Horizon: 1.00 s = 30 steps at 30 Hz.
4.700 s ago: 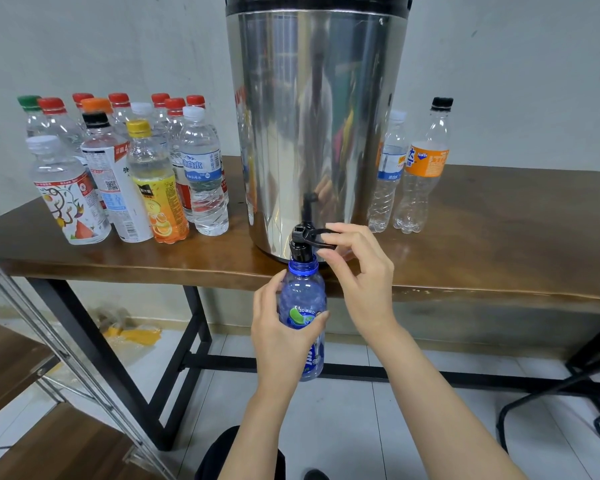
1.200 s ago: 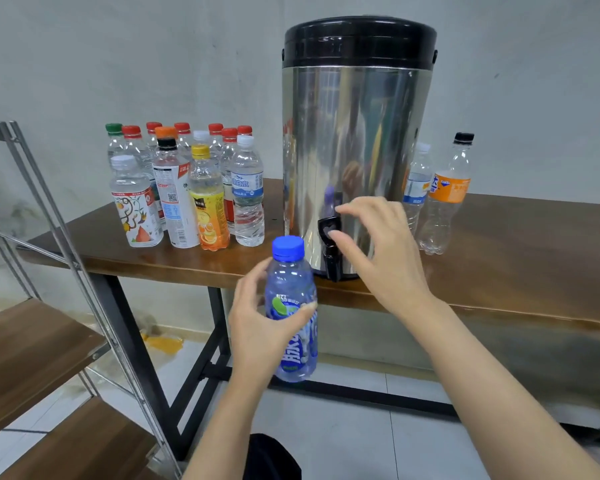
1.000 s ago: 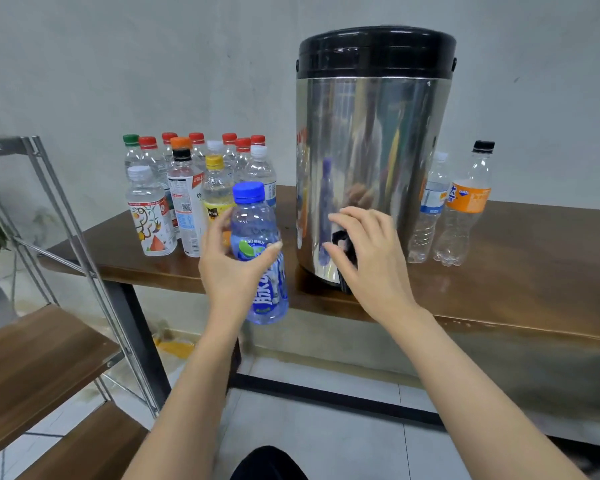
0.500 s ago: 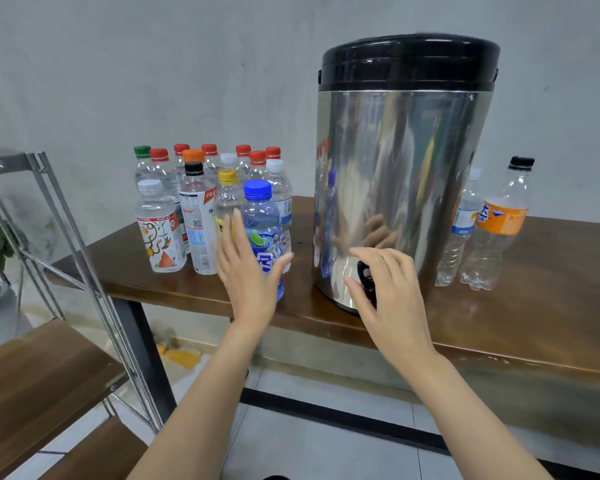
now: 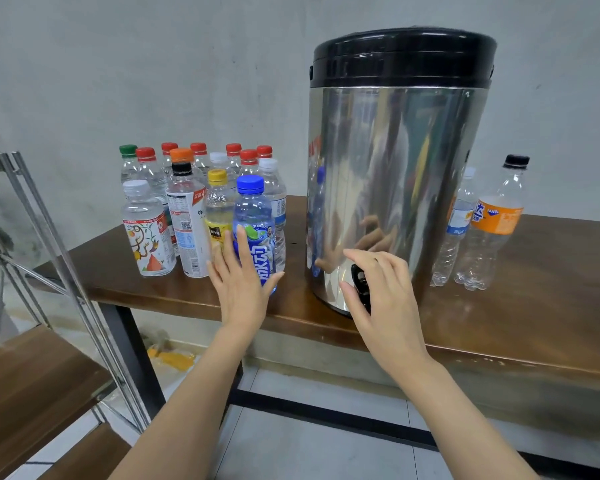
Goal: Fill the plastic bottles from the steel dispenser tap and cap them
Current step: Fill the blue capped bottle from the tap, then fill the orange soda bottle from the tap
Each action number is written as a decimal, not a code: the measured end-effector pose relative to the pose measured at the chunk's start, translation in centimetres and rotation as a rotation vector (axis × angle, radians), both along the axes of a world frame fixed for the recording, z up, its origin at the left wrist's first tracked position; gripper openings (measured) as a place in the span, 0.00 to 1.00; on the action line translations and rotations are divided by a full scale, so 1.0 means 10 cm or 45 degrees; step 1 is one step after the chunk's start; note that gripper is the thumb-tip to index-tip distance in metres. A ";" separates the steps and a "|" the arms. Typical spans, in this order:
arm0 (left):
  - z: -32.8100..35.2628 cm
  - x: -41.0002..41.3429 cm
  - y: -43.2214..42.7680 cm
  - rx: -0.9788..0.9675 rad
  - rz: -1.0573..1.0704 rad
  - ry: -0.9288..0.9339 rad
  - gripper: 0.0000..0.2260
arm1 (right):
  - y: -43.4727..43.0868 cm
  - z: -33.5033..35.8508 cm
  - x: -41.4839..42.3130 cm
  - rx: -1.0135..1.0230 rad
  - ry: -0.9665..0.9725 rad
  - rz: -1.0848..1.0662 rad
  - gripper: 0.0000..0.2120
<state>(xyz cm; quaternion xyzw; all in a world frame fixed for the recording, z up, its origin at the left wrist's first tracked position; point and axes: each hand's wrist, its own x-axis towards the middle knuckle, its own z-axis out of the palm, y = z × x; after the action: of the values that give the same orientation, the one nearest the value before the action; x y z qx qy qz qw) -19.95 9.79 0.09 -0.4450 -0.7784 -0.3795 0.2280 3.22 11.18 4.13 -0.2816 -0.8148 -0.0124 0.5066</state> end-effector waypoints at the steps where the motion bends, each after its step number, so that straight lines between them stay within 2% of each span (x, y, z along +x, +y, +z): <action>1: 0.00 0.01 0.01 -0.008 0.010 -0.004 0.53 | 0.00 0.00 0.00 -0.005 -0.004 0.001 0.20; 8: 0.05 0.19 -0.10 0.083 -0.005 -0.125 0.49 | -0.09 0.04 0.13 -0.029 -0.081 0.019 0.26; 12: 0.26 0.46 -0.26 0.250 -0.144 -0.273 0.31 | -0.13 -0.01 0.35 -0.082 -0.096 -0.024 0.28; 16: 0.61 0.86 -0.41 0.418 -0.408 -0.265 0.17 | -0.09 -0.07 0.71 -0.141 -0.140 -0.113 0.26; 21: 1.05 1.46 -0.53 0.524 -0.706 -0.218 0.14 | 0.06 -0.11 1.24 -0.107 -0.148 -0.267 0.21; 25: 1.13 1.97 -0.44 0.588 -0.871 -0.078 0.11 | 0.26 -0.13 1.61 -0.145 -0.174 -0.365 0.19; 27: 1.02 2.20 -0.28 0.543 -0.983 -0.003 0.09 | 0.37 -0.13 1.74 -0.168 -0.177 -0.400 0.19; 30: 0.71 2.44 0.08 0.322 -1.105 0.043 0.10 | 0.53 -0.13 1.90 -0.243 -0.212 -0.450 0.20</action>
<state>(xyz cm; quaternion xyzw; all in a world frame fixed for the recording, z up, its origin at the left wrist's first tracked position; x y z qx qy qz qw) 4.46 10.54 7.18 -0.7051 -0.4634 -0.5247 0.1130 22.23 16.47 2.80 -0.4649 -0.7893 -0.0471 0.3985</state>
